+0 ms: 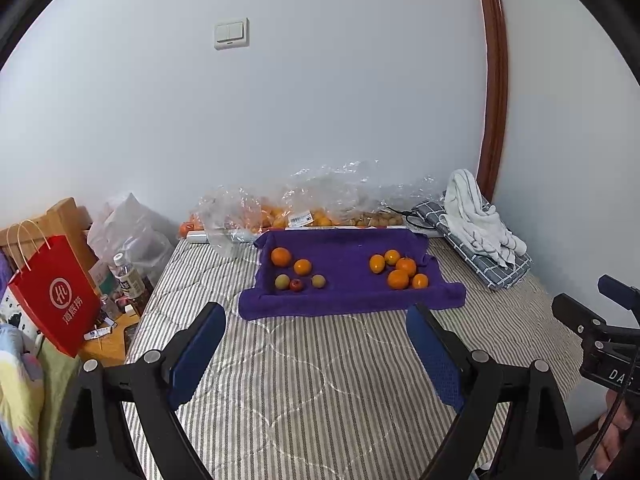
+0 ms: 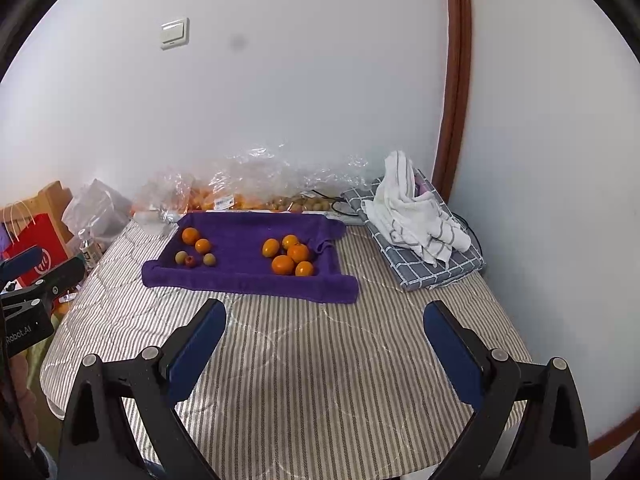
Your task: Organize fruits
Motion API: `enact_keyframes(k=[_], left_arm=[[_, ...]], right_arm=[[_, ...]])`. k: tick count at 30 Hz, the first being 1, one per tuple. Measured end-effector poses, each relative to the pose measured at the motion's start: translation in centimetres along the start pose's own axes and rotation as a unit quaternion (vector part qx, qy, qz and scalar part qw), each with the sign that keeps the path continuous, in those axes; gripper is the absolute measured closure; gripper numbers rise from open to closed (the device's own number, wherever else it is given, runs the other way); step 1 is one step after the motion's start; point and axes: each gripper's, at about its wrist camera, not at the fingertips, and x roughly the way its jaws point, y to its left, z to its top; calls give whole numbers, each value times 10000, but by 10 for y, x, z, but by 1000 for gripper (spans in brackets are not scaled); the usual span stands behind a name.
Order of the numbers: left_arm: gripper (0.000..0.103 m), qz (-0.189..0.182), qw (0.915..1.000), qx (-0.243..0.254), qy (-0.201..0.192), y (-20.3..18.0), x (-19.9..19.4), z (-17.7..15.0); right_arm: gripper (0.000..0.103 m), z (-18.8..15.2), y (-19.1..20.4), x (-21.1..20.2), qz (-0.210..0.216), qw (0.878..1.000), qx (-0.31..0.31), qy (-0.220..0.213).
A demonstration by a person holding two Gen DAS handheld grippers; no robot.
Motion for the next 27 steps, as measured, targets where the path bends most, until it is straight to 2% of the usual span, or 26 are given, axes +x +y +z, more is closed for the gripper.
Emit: enact_keyframes(k=[27], left_arm=[[11,49,10000,-16,-10,4,-3,0]], right_arm=[[5,1,3,0,43,10000,-13,15]])
